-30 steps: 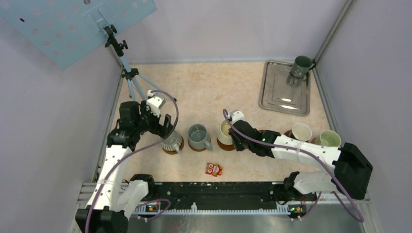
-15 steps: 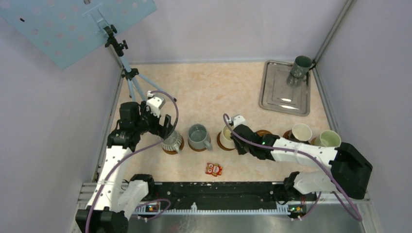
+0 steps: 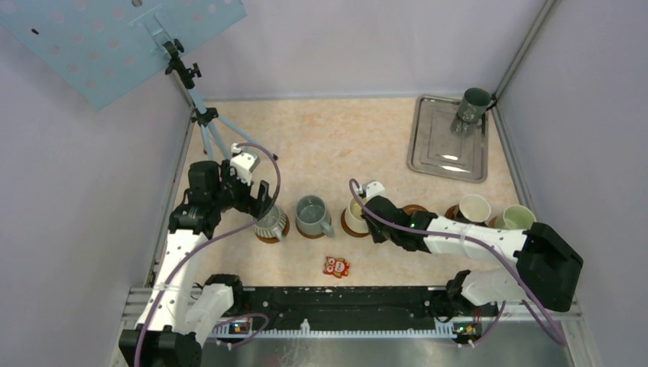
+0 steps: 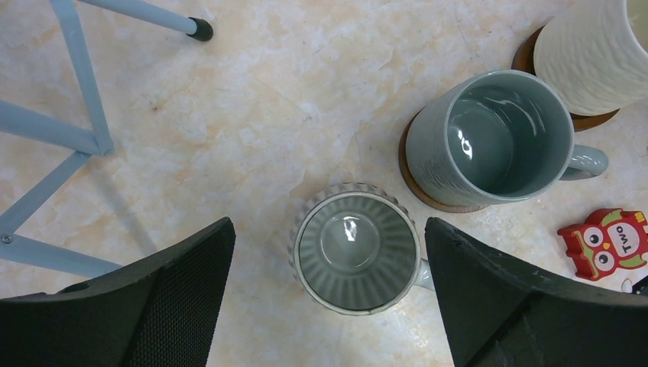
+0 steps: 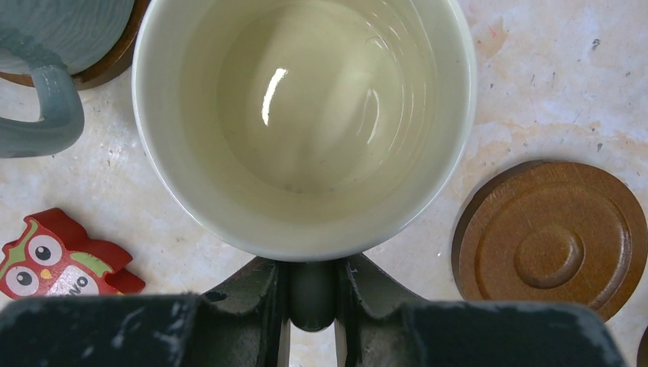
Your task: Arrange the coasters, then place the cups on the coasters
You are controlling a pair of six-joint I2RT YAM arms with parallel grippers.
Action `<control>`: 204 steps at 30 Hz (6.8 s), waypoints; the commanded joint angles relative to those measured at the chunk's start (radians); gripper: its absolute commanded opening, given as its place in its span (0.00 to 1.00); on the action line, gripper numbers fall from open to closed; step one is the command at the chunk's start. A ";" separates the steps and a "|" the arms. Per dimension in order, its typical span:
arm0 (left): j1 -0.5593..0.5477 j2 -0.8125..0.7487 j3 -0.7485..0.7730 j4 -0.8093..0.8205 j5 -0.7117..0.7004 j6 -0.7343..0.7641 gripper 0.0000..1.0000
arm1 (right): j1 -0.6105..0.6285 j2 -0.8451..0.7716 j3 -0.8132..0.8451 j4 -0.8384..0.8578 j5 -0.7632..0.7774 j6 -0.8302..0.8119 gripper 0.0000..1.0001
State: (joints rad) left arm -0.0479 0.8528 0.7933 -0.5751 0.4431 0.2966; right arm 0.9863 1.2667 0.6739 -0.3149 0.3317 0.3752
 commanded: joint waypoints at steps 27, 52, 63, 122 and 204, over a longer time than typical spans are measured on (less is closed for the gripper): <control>-0.003 -0.002 -0.029 0.068 -0.017 0.005 0.99 | 0.059 0.004 0.052 0.003 0.022 0.008 0.00; -0.003 -0.017 -0.043 0.076 -0.034 0.013 0.99 | 0.063 -0.004 0.110 -0.085 -0.034 -0.009 0.52; -0.003 -0.018 -0.039 0.078 -0.030 0.012 0.99 | 0.064 -0.023 0.137 -0.159 -0.003 -0.006 0.33; -0.006 0.454 0.374 0.004 0.202 0.114 0.99 | -1.255 0.554 1.279 -0.578 -0.938 -0.848 0.83; -0.009 0.583 0.453 -0.075 0.149 0.135 0.99 | -1.345 1.089 1.460 0.057 -0.935 -0.162 0.54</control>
State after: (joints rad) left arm -0.0544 1.4506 1.2251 -0.6662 0.5823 0.4244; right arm -0.3626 2.4012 2.1319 -0.2779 -0.5228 0.1452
